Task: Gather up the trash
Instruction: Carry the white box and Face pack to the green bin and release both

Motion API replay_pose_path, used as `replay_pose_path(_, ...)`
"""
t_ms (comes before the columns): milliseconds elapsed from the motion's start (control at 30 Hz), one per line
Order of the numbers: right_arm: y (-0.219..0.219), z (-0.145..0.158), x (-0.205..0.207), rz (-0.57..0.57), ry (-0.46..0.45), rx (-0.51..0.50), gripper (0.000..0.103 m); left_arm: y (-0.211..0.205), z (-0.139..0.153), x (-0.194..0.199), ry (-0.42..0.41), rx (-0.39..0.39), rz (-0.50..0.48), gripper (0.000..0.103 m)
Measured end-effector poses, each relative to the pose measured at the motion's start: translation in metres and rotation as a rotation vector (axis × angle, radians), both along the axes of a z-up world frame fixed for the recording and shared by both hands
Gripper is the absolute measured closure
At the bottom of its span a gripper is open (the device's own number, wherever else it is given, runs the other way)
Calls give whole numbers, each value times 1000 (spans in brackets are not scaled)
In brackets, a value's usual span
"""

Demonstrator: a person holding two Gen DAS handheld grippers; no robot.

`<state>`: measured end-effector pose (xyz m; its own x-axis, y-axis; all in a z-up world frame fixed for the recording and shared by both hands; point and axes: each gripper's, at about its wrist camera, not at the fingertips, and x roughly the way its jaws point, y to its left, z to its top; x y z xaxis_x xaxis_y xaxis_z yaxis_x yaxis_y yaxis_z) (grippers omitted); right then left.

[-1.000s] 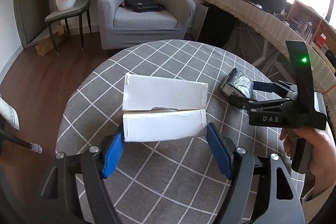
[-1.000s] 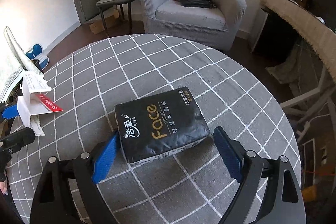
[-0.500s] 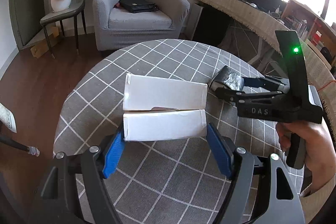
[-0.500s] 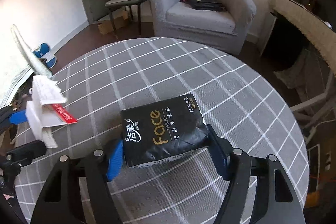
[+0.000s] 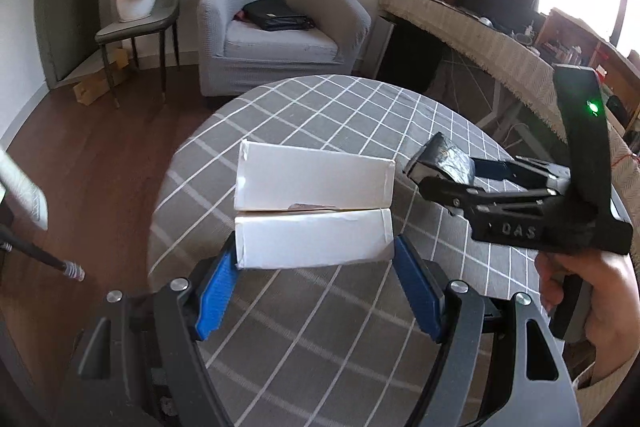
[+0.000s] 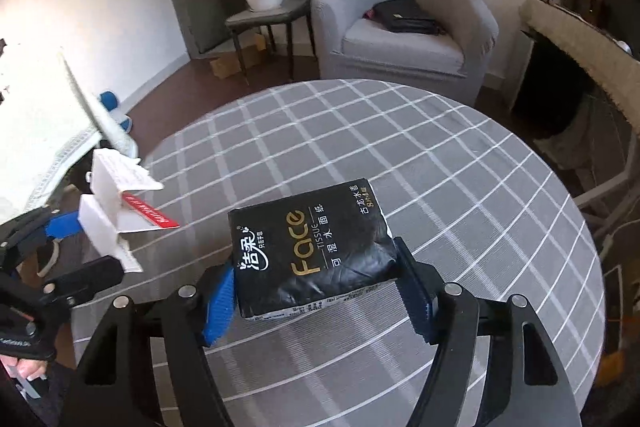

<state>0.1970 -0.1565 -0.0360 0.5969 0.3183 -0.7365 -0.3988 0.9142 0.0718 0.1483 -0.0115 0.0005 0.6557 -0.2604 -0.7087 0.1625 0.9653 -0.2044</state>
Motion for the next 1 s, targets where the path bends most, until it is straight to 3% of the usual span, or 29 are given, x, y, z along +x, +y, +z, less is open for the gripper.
replay_pose_path(400, 65, 12, -57, 95, -20, 60, 32, 54, 1, -59, -8, 36, 108, 26)
replay_pose_path(700, 133, 13, -80, 204, -29, 46, 32, 119, -16, -77, 18, 69, 193, 26)
replay_pose_path(867, 159, 12, -86, 246, -33, 36, 32, 152, -26, -78, 52, 26, 243, 26)
replay_pose_path(1000, 175, 9, -84, 263, -21, 39, 32, 168, -44, -82, 83, 35, 261, 26)
